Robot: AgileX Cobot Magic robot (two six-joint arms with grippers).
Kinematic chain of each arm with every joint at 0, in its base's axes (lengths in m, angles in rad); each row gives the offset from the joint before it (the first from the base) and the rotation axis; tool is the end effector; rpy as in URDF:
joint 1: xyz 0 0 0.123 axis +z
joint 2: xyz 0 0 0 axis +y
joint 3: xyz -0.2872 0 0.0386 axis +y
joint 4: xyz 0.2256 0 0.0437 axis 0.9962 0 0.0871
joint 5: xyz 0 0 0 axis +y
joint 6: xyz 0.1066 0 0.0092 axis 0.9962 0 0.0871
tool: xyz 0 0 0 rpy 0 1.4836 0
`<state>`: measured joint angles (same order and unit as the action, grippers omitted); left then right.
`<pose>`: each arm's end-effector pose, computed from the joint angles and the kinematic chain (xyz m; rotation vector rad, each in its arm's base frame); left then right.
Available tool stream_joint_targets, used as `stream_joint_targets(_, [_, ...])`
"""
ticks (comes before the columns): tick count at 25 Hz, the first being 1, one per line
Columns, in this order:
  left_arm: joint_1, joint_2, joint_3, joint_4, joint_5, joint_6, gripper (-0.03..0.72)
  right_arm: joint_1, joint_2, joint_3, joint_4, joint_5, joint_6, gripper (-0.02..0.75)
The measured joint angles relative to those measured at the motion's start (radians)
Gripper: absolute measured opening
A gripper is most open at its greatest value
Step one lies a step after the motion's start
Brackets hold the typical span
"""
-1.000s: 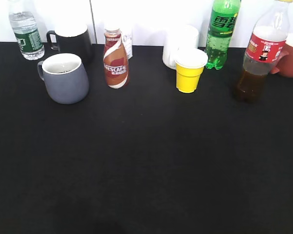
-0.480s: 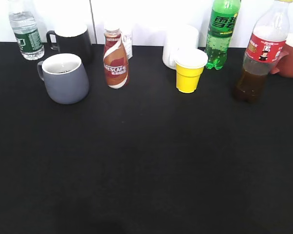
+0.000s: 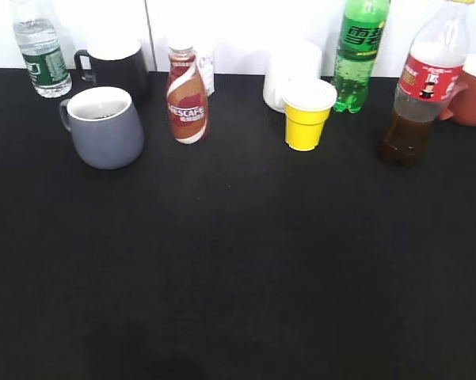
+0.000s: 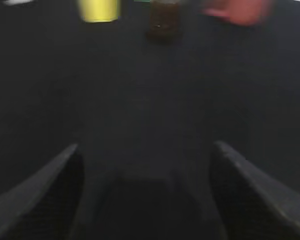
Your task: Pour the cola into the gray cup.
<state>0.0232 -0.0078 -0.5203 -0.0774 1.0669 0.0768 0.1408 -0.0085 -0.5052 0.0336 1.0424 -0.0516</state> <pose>-0.0184 -0.0077 0.2642 0.0593 2.0193 -0.0288 -0.0161 0.0009 0.2623 -0.1948 2.0037 0.0968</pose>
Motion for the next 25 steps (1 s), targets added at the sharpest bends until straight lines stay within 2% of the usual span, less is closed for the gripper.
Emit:
stream_joint_targets(2, [0.027,0.0,0.0,0.0,0.0,0.0,0.24,-0.182,0.0,0.0,-0.002,0.0,0.001,0.594])
stream_joint_targets(3, [0.028,0.0,0.0,0.0,0.0,0.0,0.235,-0.211,0.0,0.0,-0.002,0.0,0.001,0.594])
stream_joint_targets(5, [0.015,0.0,0.0,0.0,-0.001,0.0,0.233,-0.211,0.0,0.0,-0.002,0.0,0.001,0.594])
stream_joint_targets(8, [-0.07,0.0,0.0,0.0,-0.001,0.0,0.232,-0.211,-0.001,0.0,-0.002,0.0,0.001,0.594])
stream_joint_targets(13, [-0.015,0.0,0.0,0.0,-0.001,0.0,0.23,-0.211,-0.001,0.0,-0.002,0.0,0.001,0.594])
stream_joint_targets(25, [-0.015,0.0,0.0,0.0,-0.001,0.0,0.23,-0.211,-0.001,0.0,-0.002,0.0,0.002,0.594])
